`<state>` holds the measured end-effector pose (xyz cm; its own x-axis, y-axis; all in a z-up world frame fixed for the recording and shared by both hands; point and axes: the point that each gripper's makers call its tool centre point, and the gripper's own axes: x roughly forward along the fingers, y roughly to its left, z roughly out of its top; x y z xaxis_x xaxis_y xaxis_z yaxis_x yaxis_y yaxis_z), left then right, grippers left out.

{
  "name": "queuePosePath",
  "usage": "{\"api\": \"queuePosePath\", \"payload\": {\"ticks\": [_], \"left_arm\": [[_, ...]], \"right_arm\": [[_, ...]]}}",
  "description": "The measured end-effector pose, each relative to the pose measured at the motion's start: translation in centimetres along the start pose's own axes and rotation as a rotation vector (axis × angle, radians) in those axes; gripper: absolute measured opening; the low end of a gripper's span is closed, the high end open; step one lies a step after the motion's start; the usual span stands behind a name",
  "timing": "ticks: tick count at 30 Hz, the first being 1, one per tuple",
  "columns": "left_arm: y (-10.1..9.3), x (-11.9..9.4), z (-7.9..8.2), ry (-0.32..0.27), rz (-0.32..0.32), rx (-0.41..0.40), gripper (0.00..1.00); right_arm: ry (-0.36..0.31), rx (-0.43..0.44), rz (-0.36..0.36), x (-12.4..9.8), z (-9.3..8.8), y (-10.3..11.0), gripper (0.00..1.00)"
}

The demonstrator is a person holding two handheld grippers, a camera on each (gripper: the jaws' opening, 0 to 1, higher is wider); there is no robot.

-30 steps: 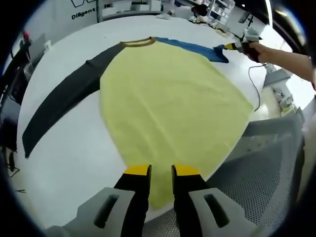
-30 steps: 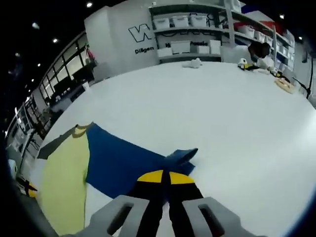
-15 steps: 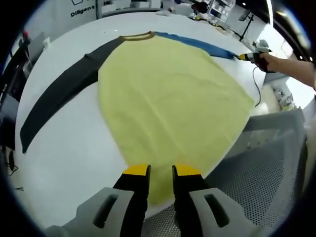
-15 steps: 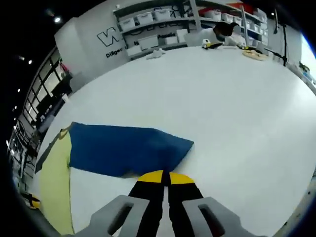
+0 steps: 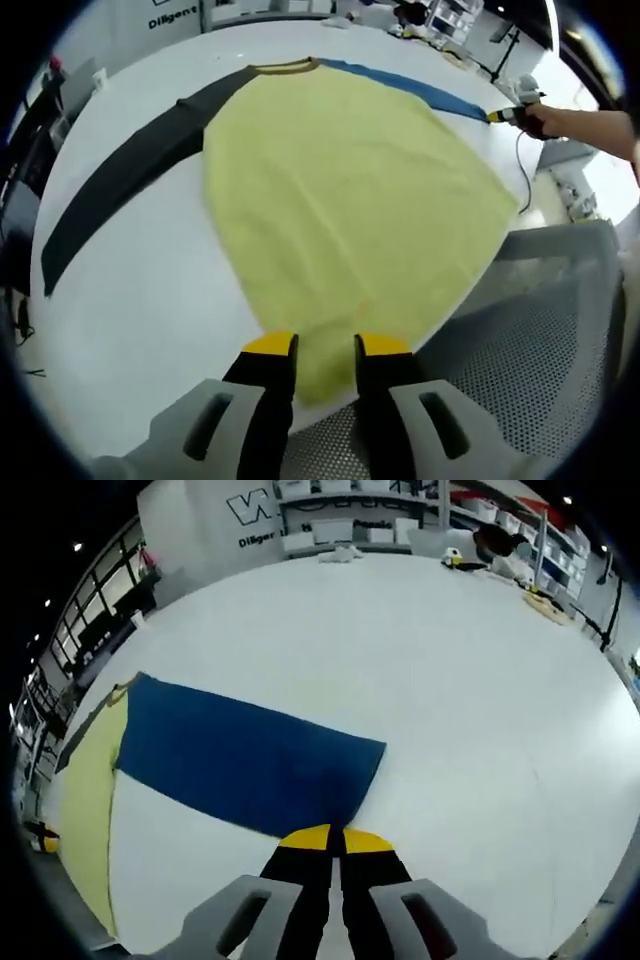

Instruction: Fold the garment on the visible template until the final outline fits inside the template.

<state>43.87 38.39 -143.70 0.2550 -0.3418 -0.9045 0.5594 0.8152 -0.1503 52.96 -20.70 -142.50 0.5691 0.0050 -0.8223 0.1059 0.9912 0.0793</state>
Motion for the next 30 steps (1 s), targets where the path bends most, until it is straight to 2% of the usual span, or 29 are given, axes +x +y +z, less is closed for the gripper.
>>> {"api": "queuePosePath", "payload": {"ticks": [4,7,9,14,19,22,25,27,29,30], "left_arm": [[0.2,0.0,-0.3,0.007,0.003,-0.014,0.25],[0.3,0.0,-0.7,0.011,0.003,-0.029,0.26],[0.3,0.0,-0.9,0.015,0.005,-0.035,0.27],[0.7,0.0,-1.2,0.015,0.014,-0.057,0.27],[0.6,-0.3,-0.8,-0.007,0.013,-0.072,0.31],[0.9,-0.2,-1.4,0.012,0.026,-0.065,0.32],[1.1,-0.3,-1.4,0.007,0.030,-0.069,0.31],[1.1,-0.3,-1.3,0.001,0.031,-0.075,0.33],[2.1,-0.9,-0.1,-0.048,0.095,-0.045,0.37],[2.2,-1.2,0.3,-0.068,0.105,-0.042,0.36]], "right_arm": [[0.016,-0.038,-0.006,0.1,-0.4,-0.5,0.00],[0.028,-0.029,-0.009,0.0,-0.6,-0.5,0.00],[0.027,-0.069,-0.001,0.0,-0.7,-0.2,0.00],[0.021,-0.034,0.001,0.0,-0.8,-0.7,0.00],[0.014,-0.044,0.004,-0.3,-0.6,-0.3,0.00],[0.018,-0.048,0.009,-0.2,-0.5,-0.4,0.00],[0.020,-0.052,0.012,-0.2,-0.6,-0.3,0.00],[0.020,-0.055,0.014,-0.2,-0.7,-0.3,0.00],[0.017,-0.053,0.015,-0.2,-0.7,-0.2,0.00],[0.015,-0.053,0.017,-0.2,-0.7,-0.2,0.00]]}}
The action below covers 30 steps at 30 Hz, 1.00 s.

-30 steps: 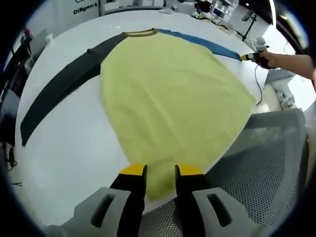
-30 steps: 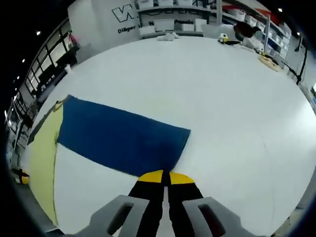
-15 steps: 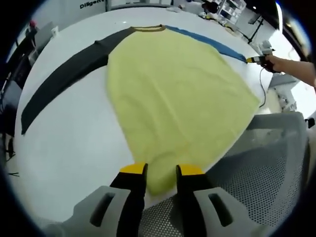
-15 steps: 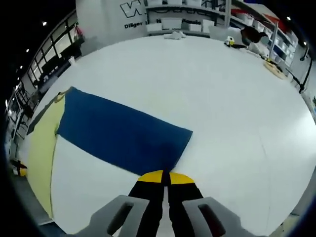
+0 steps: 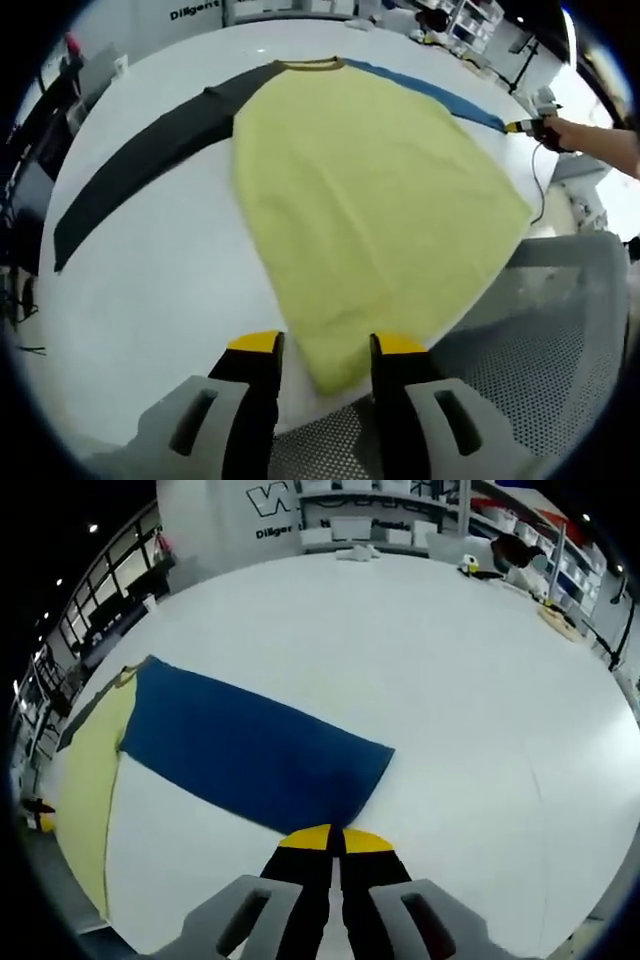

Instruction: Fold the garment on the visible template until the final outline fits inside the template.

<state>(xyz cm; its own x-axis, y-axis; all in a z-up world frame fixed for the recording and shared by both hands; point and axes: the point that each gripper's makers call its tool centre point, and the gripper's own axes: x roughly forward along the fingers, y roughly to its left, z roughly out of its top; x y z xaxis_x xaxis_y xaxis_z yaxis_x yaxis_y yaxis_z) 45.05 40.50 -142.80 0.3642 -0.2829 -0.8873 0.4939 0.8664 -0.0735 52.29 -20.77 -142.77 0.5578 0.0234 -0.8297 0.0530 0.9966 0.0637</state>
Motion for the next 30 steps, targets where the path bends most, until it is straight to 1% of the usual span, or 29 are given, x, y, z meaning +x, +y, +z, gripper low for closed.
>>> {"api": "queuePosePath", "payload": {"ticks": [2,4,6,8,9,10,11,12,13,14,16,17,18,19,20,21,23,24,26,27,28,30], "left_arm": [[0.0,-0.3,0.5,-0.016,0.005,0.000,0.37],[-0.6,-0.1,1.3,-0.062,-0.015,0.030,0.39],[-1.9,0.4,0.7,-0.040,-0.070,0.032,0.40],[-2.7,0.9,0.2,-0.029,-0.079,0.072,0.43],[-2.8,1.2,-0.6,-0.001,-0.079,0.110,0.44],[-2.6,1.4,-1.5,0.038,-0.068,0.129,0.46],[-2.0,1.4,-1.5,0.022,-0.026,0.203,0.46],[-2.0,1.4,-1.5,0.007,-0.007,0.187,0.45],[-2.3,1.2,-1.6,0.009,-0.021,0.212,0.46],[-2.4,1.3,-1.7,0.008,-0.028,0.183,0.47],[-2.1,1.3,-1.5,0.009,-0.018,0.168,0.48],[-2.2,1.4,-1.5,0.008,-0.023,0.157,0.50],[-2.4,1.3,-1.2,0.003,-0.030,0.145,0.54],[-2.4,1.3,-0.6,-0.024,-0.019,0.147,0.62],[-2.1,1.1,0.9,-0.089,0.001,0.173,0.66],[-2.0,1.0,1.1,-0.094,0.005,0.173,0.67],[-1.8,1.0,2.3,-0.119,0.013,0.180,0.69],[-2.0,1.3,2.8,-0.119,-0.008,0.176,0.70],[-2.4,1.9,3.3,-0.122,-0.025,0.188,0.71],[-2.6,2.4,3.5,-0.110,-0.027,0.211,0.71],[-2.8,2.9,3.2,-0.089,-0.037,0.222,0.71],[-3.5,4.0,1.7,-0.014,-0.058,0.265,0.73]], "right_arm": [[-0.004,-0.008,0.006,0.0,0.0,0.3,0.00],[-0.006,-0.008,0.016,0.2,0.1,0.4,0.00],[-0.007,-0.021,0.021,0.3,0.0,0.6,0.00],[-0.007,-0.025,0.029,0.5,0.1,0.6,0.00],[-0.007,-0.027,0.030,0.6,0.2,0.6,0.00],[-0.008,-0.029,0.031,0.6,0.2,0.5,0.00],[-0.008,-0.028,0.032,0.6,0.2,0.5,0.00],[-0.009,-0.031,0.037,0.7,0.3,0.4,0.00],[-0.009,-0.032,0.038,0.7,0.3,0.4,0.00],[-0.010,-0.032,0.040,0.8,0.3,0.3,0.00],[-0.011,-0.028,0.042,1.1,0.2,0.2,0.00],[-0.012,-0.026,0.044,1.1,0.2,0.1,0.00],[-0.015,-0.023,0.046,1.3,0.3,0.0,0.00],[-0.017,-0.020,0.048,1.3,0.3,-0.1,0.00],[-0.017,-0.020,0.049,1.4,0.4,-0.1,0.00],[-0.017,-0.023,0.050,1.4,0.4,-0.1,0.00],[-0.018,-0.025,0.053,1.5,0.4,-0.1,0.00],[-0.018,-0.023,0.055,1.6,0.4,-0.1,0.00],[-0.022,-0.028,0.056,1.6,0.5,-0.1,0.00],[-0.022,-0.028,0.056,1.7,0.5,-0.1,0.00],[-0.022,-0.028,0.057,1.7,0.6,-0.1,0.00],[-0.022,-0.033,0.059,1.8,0.6,0.1,0.00]]}}
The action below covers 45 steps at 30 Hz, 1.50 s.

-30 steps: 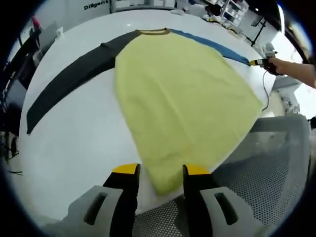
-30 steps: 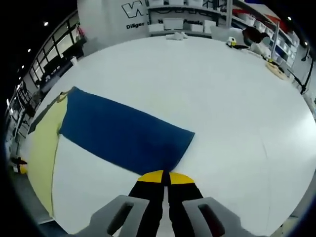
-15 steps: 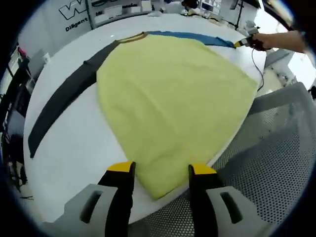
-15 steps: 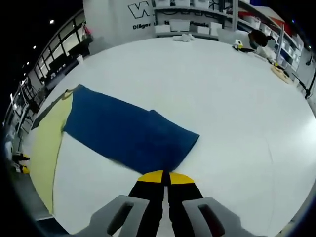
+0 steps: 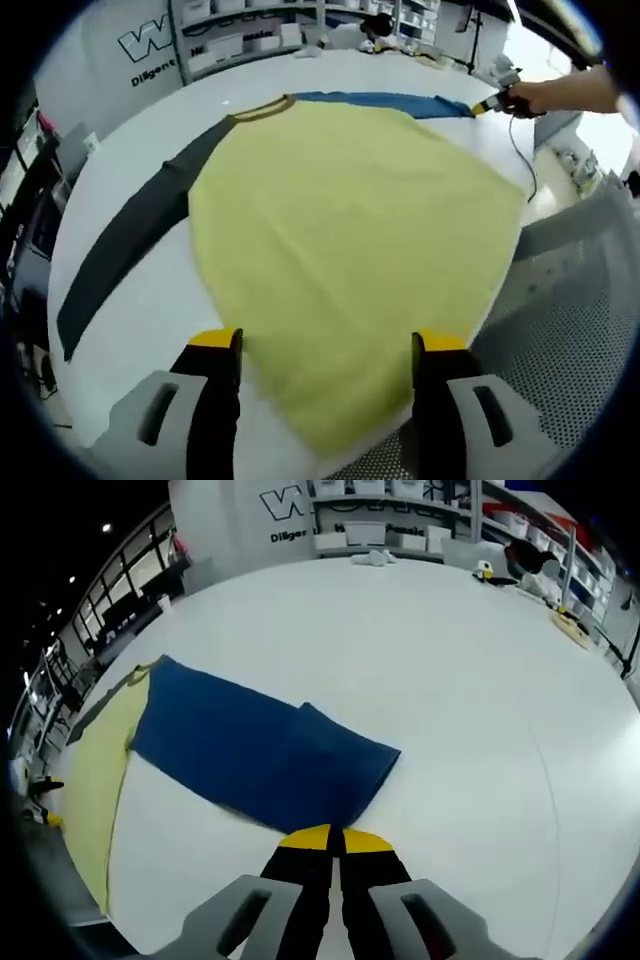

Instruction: Fold the garment on the visible template until the final outline fits inside the template.

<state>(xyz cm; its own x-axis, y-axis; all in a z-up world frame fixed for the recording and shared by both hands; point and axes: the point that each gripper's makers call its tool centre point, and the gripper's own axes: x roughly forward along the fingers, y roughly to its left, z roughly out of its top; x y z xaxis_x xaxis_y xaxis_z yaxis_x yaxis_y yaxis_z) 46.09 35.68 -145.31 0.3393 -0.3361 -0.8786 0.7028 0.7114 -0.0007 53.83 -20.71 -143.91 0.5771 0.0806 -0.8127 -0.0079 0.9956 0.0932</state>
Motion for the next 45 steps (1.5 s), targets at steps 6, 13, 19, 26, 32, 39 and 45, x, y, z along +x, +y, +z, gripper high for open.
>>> {"api": "queuePosePath", "payload": {"ticks": [6,13,19,26,32,39,45], "left_arm": [[0.3,-0.6,-0.3,-0.071,0.018,-0.037,0.78],[0.5,-0.7,-0.7,-0.058,0.011,-0.034,0.82],[-1.1,-0.1,-1.2,-0.023,-0.009,0.057,1.00],[-0.9,-0.8,-0.4,-0.033,-0.047,-0.012,0.98],[0.1,-2.2,0.9,-0.106,-0.021,-0.050,0.88],[0.9,-1.3,-2.0,0.005,-0.006,0.001,0.83],[0.4,-1.0,-1.7,-0.049,0.000,-0.023,0.87]], "right_arm": [[0.001,-0.011,0.009,0.2,0.3,0.1,0.00],[0.004,-0.006,0.003,0.3,0.9,-0.3,0.00],[0.001,0.002,0.003,0.6,1.1,-0.4,0.00],[0.019,0.003,-0.014,0.4,1.3,-1.0,0.00],[0.014,0.029,-0.019,0.6,2.1,-1.4,0.00],[0.025,0.035,-0.018,0.9,2.4,-1.2,0.00],[0.023,0.039,-0.023,1.0,2.8,-1.6,0.00]]}}
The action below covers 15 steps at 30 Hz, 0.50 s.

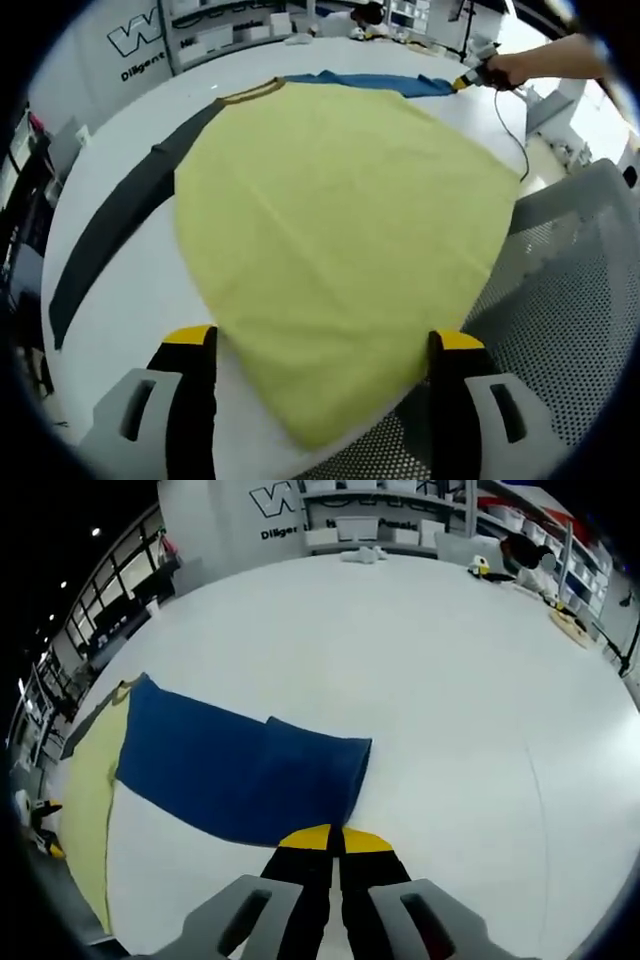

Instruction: Fold the garment on the visible template until the final outline fits inside the template.

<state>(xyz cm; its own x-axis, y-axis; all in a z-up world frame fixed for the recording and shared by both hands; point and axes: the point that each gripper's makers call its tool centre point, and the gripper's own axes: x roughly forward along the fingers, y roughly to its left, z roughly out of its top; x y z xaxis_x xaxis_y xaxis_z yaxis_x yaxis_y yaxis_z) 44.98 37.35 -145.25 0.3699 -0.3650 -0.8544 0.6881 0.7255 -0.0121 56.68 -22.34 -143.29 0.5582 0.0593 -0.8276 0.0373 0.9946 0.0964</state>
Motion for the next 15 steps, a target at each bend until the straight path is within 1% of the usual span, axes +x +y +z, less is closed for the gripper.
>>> {"api": "queuePosePath", "payload": {"ticks": [4,6,7,12,15], "left_arm": [[0.0,0.0,0.1,-0.002,-0.002,0.000,0.87],[-0.2,-0.1,0.1,-0.001,-0.015,-0.008,0.89],[-0.3,-0.5,0.6,-0.023,-0.021,-0.017,0.89],[0.1,-1.5,1.9,-0.084,-0.010,-0.045,0.89],[0.5,-2.0,2.6,-0.112,-0.001,-0.056,0.89]], "right_arm": [[-0.020,-0.008,0.004,-0.4,0.6,0.3,0.00],[-0.026,-0.008,0.004,-0.7,0.8,0.4,0.00],[-0.030,-0.009,0.005,-0.9,0.9,0.5,0.00],[-0.065,-0.038,0.012,-2.2,1.6,1.1,0.00],[-0.107,-0.054,0.019,-3.4,2.5,1.9,0.00]]}}
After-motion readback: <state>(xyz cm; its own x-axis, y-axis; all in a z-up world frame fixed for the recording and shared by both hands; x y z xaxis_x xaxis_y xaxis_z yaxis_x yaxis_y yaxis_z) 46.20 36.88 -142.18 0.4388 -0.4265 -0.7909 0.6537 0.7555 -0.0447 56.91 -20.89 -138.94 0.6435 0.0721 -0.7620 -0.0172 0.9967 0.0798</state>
